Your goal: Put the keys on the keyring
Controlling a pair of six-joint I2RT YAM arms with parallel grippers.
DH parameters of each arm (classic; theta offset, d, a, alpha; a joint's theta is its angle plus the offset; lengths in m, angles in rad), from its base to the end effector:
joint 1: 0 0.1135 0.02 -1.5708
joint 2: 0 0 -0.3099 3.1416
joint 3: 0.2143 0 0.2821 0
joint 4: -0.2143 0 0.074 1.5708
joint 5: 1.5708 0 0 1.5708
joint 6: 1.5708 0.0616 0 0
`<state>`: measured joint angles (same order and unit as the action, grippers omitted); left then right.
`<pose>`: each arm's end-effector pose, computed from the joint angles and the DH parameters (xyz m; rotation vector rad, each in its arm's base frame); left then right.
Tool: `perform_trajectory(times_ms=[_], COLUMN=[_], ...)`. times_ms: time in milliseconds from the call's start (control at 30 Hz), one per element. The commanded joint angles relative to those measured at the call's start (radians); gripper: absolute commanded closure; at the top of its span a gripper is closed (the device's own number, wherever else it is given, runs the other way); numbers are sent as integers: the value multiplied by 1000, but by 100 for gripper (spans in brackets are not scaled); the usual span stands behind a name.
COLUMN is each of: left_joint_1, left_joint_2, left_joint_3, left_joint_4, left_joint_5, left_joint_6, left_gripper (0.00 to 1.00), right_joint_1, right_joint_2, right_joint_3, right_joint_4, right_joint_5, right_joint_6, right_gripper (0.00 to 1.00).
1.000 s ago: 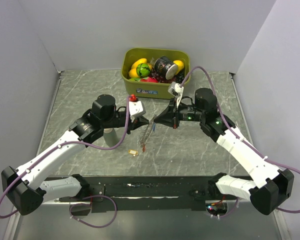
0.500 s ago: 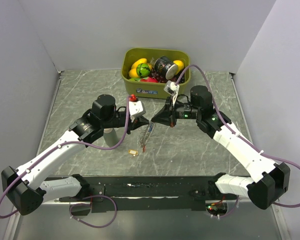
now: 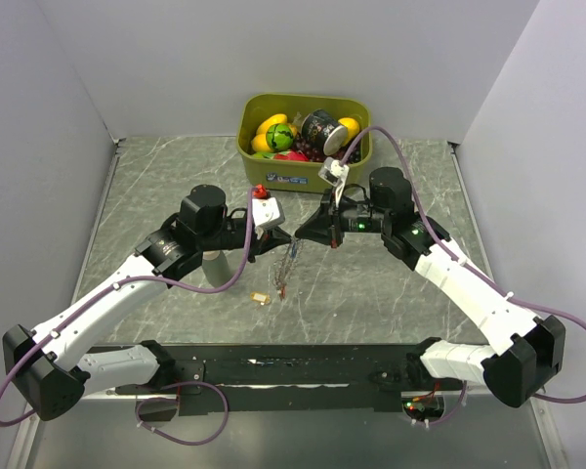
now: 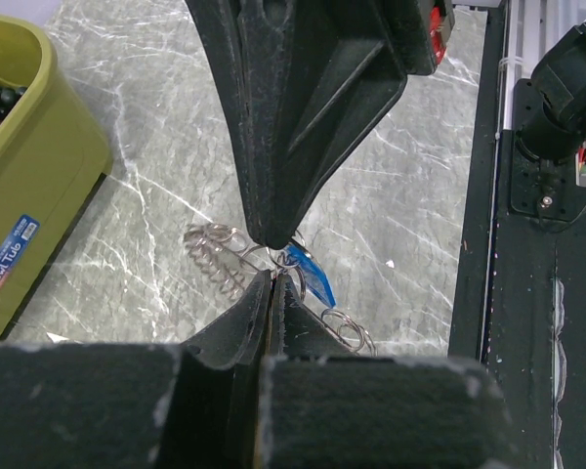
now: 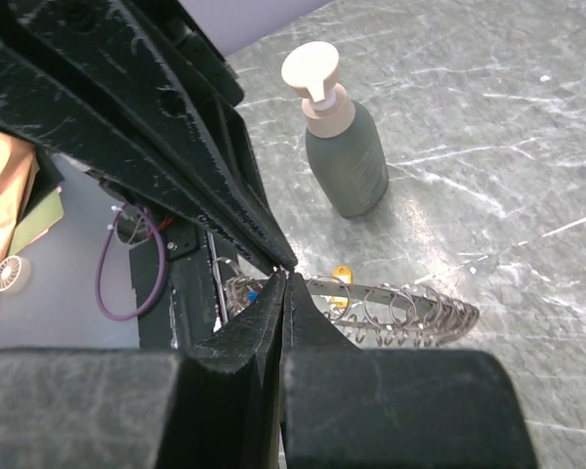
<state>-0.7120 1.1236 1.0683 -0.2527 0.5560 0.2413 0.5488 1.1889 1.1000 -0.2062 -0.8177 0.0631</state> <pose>0.1944 -0.2108 0.3993 1.2092 1.4880 -0.8409 0.2287 0.1925 0.4026 -1.0180 1.6472 1.1733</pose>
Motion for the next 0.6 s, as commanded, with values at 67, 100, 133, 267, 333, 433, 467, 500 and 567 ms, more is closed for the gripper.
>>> perform_trajectory(times_ms=[67, 100, 133, 267, 333, 433, 467, 500, 567], left_joint_1=[-7, -7, -6, -7, -7, -7, -7, -7, -6], left_joint_2=[-27, -31, -33, -38, -42, -48, -48, -51, -57], left_joint_3=[55, 55, 55, 50, 48, 39, 36, 35, 27], left_joint_4=[64, 66, 67, 73, 78, 93, 96, 102, 113], left_joint_5=[22, 24, 24, 19, 19, 27, 25, 24, 25], left_joint_6=[-8, -8, -10, -11, -16, -20, -22, -25, -25], left_gripper=[99, 99, 99, 99, 99, 99, 99, 99, 99], right_joint_1=[10, 8, 8, 10, 8, 10, 10, 10, 10], right_joint_2=[0, 3, 3, -3, -11, -15, -17, -18, -23], right_joint_3=[47, 46, 44, 28, 15, 9, 9, 8, 3], right_joint_4=[-2, -7, -9, -6, 2, 1, 2, 2, 4], right_joint_5=[77, 80, 83, 92, 100, 98, 97, 97, 103], right_joint_6=[6, 6, 4, 10, 10, 7, 7, 7, 7], right_gripper=[100, 100, 100, 100, 100, 100, 100, 100, 100])
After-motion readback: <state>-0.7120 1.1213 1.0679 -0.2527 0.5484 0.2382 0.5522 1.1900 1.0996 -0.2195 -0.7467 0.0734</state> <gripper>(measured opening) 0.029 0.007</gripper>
